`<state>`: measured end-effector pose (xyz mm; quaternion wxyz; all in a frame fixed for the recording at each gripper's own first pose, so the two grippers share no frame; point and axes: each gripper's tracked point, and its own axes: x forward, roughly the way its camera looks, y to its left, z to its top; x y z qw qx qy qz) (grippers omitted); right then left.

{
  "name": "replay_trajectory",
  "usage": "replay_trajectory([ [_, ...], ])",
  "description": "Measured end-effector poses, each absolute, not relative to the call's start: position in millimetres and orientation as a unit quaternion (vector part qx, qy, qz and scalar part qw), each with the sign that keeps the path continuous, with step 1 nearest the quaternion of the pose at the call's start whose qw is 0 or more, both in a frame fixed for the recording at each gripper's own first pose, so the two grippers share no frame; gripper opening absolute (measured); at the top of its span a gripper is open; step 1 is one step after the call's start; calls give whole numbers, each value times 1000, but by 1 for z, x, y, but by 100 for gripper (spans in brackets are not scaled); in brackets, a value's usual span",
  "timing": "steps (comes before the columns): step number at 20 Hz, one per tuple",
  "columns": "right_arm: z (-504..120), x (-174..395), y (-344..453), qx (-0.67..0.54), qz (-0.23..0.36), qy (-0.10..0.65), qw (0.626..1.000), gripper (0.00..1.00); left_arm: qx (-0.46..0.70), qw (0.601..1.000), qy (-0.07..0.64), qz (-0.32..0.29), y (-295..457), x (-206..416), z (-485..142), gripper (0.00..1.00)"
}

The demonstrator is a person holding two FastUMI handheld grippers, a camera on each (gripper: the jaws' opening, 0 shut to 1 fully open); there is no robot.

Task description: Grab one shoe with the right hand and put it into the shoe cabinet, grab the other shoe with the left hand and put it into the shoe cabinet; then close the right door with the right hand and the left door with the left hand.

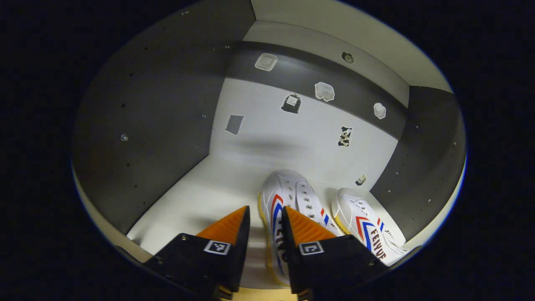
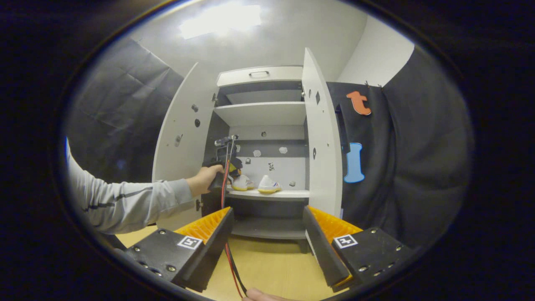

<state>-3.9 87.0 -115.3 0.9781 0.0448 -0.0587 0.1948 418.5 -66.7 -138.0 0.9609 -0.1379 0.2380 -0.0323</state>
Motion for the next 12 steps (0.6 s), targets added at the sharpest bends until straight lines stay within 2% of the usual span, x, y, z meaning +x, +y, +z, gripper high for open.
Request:
replay_trajectory([
  [1, -117, -7, 90, 47, 196, -57, 978, 98, -133, 962, 235, -39, -67, 413, -135, 58],
  [2, -119, -11, 93, 50, 202, -54, 977, 98, -127, 966, 224, -37, -62, 406, -127, 58],
  [3, -122, -14, 96, 51, 205, -52, 976, 99, -118, 969, 211, -43, -62, 397, -119, 64],
  [5, -129, -19, 96, 46, 201, -47, 977, 99, -83, 977, 192, -47, -61, 375, -111, 90],
  [6, -133, -22, 96, 41, 198, -46, 978, 98, -64, 980, 181, -48, -60, 362, -105, 94],
  [12, -150, -30, 106, 29, 188, -41, 981, 98, -3, 988, 125, -95, -73, 268, -71, 94],
])
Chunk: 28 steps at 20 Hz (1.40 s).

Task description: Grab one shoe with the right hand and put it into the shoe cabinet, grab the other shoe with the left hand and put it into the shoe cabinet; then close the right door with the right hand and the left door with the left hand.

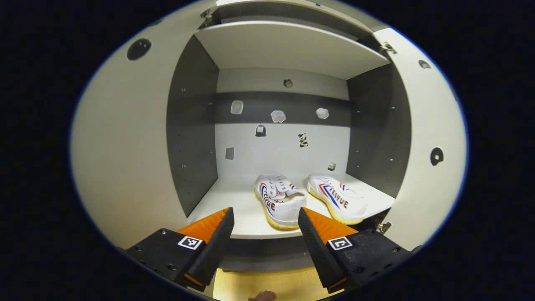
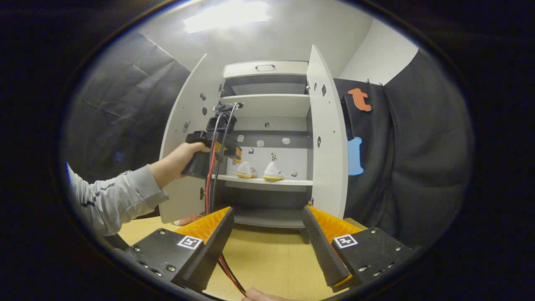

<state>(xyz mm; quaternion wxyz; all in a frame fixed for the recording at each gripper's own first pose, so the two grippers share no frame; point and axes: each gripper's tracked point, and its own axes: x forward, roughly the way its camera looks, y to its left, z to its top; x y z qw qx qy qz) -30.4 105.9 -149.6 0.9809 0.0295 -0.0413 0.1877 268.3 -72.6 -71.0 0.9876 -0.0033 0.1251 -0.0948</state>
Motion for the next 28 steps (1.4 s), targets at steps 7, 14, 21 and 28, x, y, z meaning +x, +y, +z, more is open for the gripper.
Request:
replay_trajectory([
  [7, -148, -22, 102, 45, 175, -23, 983, 99, 6, 991, 78, -108, -42, 150, -42, 94],
  [14, -136, -2, 61, 51, 160, 14, 986, 98, -15, 987, 75, -144, -6, 36, -60, 92],
  [21, -95, 45, -34, 12, 104, 24, 994, 99, -19, 986, 42, -163, 27, 0, -74, 93],
  [28, -41, 107, -121, -54, 75, 15, 996, 98, -23, 984, -9, -175, 47, -23, -53, 93],
])
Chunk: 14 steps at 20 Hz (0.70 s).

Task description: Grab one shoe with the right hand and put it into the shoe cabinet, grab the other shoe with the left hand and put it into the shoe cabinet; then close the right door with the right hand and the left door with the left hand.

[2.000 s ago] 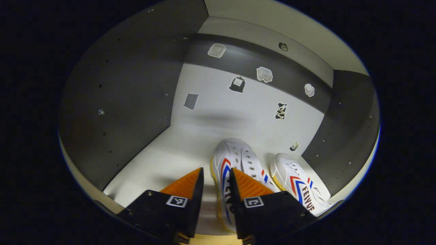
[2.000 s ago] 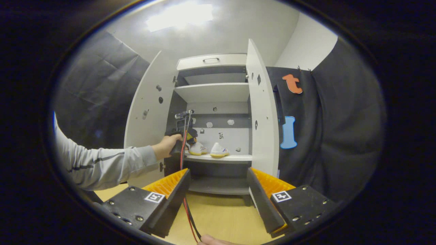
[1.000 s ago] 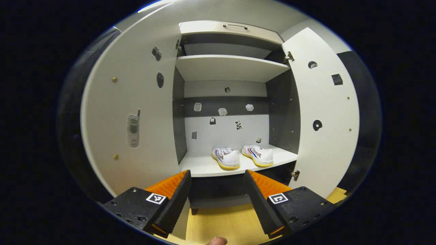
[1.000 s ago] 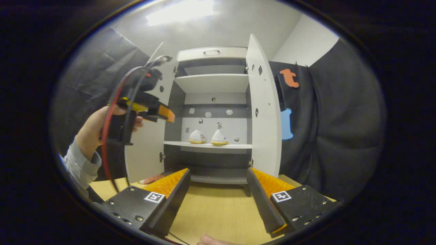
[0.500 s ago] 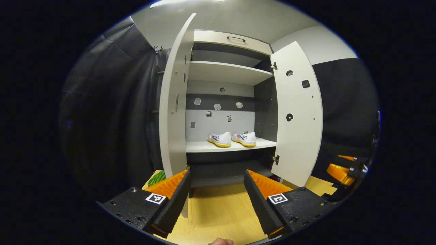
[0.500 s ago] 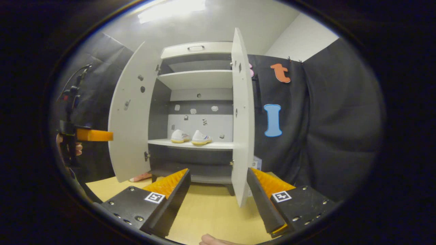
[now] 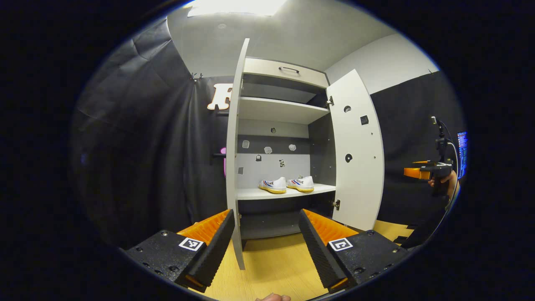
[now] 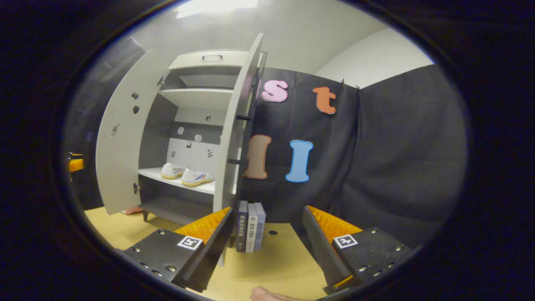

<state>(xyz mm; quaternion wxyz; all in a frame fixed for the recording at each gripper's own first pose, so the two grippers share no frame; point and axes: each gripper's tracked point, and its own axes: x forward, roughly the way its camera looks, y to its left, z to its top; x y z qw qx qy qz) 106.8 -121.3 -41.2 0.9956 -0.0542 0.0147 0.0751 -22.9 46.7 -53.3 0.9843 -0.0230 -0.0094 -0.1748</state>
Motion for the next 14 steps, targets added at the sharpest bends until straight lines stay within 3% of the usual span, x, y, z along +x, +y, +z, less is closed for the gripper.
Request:
replay_trajectory([
  [5, -15, 168, -151, -37, 69, 27, 997, 98, 3, 982, -24, -189, 45, -26, -64, 91],
  [11, 1, 225, -150, 53, 53, 56, 996, 98, 3, 985, -1, -171, 66, -15, -83, 100],
  [14, 9, 241, -147, 61, 45, 59, 995, 98, 5, 988, 11, -155, 82, -9, -94, 98],
])
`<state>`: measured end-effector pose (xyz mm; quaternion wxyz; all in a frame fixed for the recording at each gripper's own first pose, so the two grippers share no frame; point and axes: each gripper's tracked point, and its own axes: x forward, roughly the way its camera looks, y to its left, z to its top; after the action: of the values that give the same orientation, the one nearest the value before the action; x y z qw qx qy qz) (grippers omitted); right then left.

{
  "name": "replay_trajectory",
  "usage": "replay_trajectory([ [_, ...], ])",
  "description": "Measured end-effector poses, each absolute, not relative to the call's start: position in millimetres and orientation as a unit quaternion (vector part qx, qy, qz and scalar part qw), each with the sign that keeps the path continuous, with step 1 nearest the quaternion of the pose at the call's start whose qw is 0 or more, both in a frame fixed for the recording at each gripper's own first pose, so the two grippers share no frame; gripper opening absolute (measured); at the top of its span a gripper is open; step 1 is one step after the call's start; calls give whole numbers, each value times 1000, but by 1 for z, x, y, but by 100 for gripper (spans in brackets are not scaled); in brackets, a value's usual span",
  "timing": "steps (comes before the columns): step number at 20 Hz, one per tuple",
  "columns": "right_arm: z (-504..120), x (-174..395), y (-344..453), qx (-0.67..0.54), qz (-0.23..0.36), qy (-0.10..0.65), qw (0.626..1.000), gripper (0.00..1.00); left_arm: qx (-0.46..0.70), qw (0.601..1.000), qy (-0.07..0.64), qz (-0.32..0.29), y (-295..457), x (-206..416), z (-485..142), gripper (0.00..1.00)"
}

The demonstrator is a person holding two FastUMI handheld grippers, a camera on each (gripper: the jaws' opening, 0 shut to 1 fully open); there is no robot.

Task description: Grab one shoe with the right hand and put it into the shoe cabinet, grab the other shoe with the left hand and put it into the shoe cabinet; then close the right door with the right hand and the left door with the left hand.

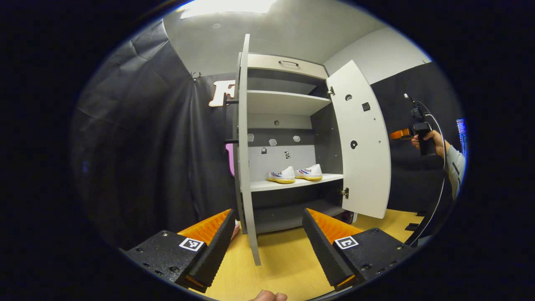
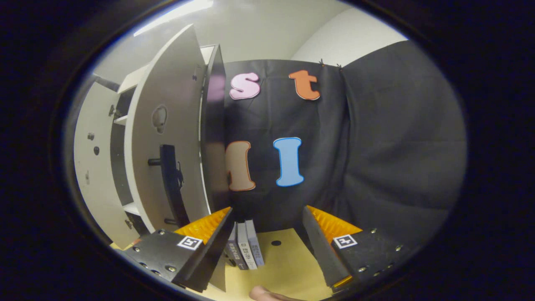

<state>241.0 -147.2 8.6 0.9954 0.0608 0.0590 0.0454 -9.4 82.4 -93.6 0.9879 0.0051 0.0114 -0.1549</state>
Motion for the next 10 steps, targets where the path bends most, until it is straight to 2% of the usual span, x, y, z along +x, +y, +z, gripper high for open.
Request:
replay_trajectory([
  [4, 23, 253, -125, 37, 77, 51, 995, 98, 6, 987, 18, -160, 84, -14, -99, 98],
  [7, 10, 250, -82, 39, 131, 70, 988, 99, 11, 985, 7, -172, 81, -19, -93, 98],
  [8, 14, 242, -82, 17, 125, 67, 990, 100, 10, 986, 6, -169, 83, -19, -91, 98],
  [9, 15, 247, -76, 4, 125, 54, 991, 87, 11, 986, 6, -166, 84, -23, -92, 98],
  [10, 17, 246, -68, -1, 130, 49, 990, 87, 9, 986, 1, -164, 86, -26, -90, 98],
])
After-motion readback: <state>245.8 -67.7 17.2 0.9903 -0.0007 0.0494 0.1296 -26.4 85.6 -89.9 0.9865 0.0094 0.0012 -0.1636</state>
